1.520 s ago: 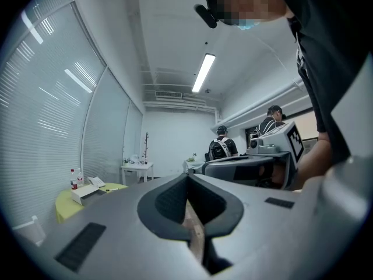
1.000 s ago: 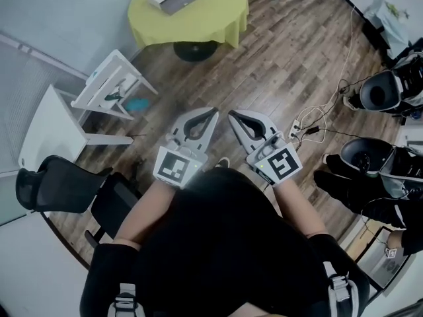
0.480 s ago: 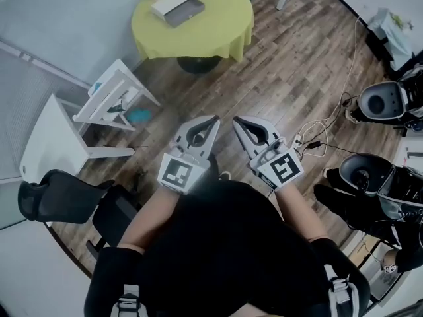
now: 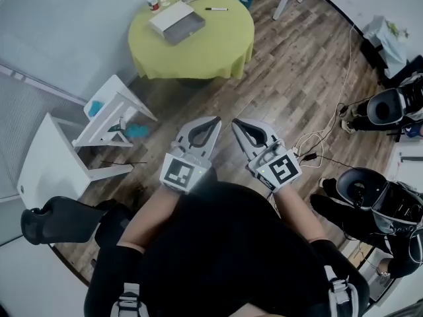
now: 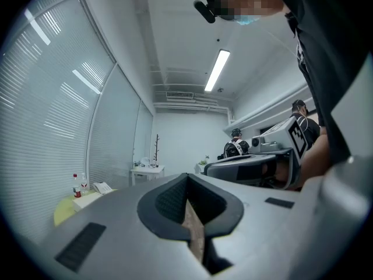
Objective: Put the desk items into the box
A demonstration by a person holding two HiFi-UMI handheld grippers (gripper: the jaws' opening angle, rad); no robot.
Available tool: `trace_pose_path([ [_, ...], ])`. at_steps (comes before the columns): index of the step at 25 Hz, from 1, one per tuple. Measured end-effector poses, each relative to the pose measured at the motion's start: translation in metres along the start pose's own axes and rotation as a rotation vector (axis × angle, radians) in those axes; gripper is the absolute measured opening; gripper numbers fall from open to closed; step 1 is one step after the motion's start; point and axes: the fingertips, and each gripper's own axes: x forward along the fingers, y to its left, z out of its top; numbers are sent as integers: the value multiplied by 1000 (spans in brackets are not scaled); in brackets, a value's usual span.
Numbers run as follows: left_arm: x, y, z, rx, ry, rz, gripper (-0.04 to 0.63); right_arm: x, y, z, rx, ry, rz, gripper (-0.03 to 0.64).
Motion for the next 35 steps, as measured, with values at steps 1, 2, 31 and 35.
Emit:
trace_pose_path([
  [1, 3, 11, 1, -3, -4, -2, 6, 11, -5, 2, 5, -1, -6, 14],
  [2, 6, 22, 2, -4, -7, -4, 6, 21, -9, 3, 8, -2, -14, 14],
  [31, 131, 161, -14, 10, 21, -27, 6, 137, -150, -5, 23, 10, -49, 14],
  [35, 175, 170, -9, 15, 32, -4, 6, 144, -194, -2, 18, 15, -13, 14],
])
